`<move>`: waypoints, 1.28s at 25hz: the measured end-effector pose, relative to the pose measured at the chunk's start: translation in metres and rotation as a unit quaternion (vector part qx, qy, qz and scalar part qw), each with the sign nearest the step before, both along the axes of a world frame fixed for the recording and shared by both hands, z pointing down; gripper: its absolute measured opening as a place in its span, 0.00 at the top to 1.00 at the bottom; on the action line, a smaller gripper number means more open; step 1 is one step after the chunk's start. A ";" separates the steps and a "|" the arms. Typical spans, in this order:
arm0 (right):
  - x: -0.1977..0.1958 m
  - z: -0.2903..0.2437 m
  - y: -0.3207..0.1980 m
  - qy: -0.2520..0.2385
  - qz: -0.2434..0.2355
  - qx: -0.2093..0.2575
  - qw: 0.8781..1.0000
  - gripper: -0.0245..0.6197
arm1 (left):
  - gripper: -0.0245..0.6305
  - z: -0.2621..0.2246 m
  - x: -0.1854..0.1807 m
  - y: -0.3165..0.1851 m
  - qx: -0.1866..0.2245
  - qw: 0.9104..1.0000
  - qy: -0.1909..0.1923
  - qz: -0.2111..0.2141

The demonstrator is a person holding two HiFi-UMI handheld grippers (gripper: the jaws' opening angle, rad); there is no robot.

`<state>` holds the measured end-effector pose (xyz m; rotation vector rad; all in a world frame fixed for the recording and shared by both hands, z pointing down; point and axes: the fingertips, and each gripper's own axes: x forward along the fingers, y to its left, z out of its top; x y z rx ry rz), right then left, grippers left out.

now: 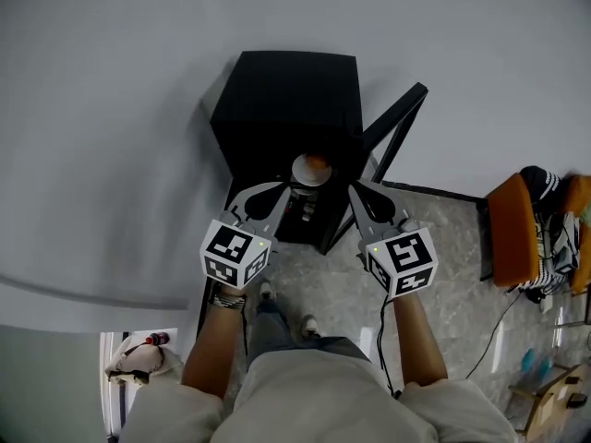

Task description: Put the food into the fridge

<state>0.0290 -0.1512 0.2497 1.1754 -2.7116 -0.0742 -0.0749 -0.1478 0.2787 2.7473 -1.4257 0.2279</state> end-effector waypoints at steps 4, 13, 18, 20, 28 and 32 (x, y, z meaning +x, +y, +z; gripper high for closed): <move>0.002 -0.019 0.008 0.010 -0.008 0.016 1.000 0.95 | 0.96 -0.021 0.005 0.011 0.012 1.000 -0.019 0.003; -0.003 -0.050 0.023 0.020 -0.043 0.041 0.998 0.95 | 0.96 -0.061 0.003 0.028 0.045 0.998 -0.047 -0.002; -0.007 -0.053 0.025 0.024 -0.057 0.047 0.997 0.95 | 0.96 -0.065 0.003 0.037 0.058 0.996 -0.066 0.000; -0.008 -0.055 0.025 0.025 -0.059 0.048 0.997 0.95 | 0.96 -0.069 0.003 0.038 0.061 0.996 -0.062 0.004; -0.009 -0.058 0.016 0.025 -0.057 0.051 0.997 0.95 | 0.96 -0.073 0.003 0.024 0.062 0.997 -0.051 0.008; -0.009 -0.057 0.011 0.024 -0.056 0.052 0.997 0.95 | 0.96 -0.073 0.005 0.020 0.059 0.997 -0.040 0.012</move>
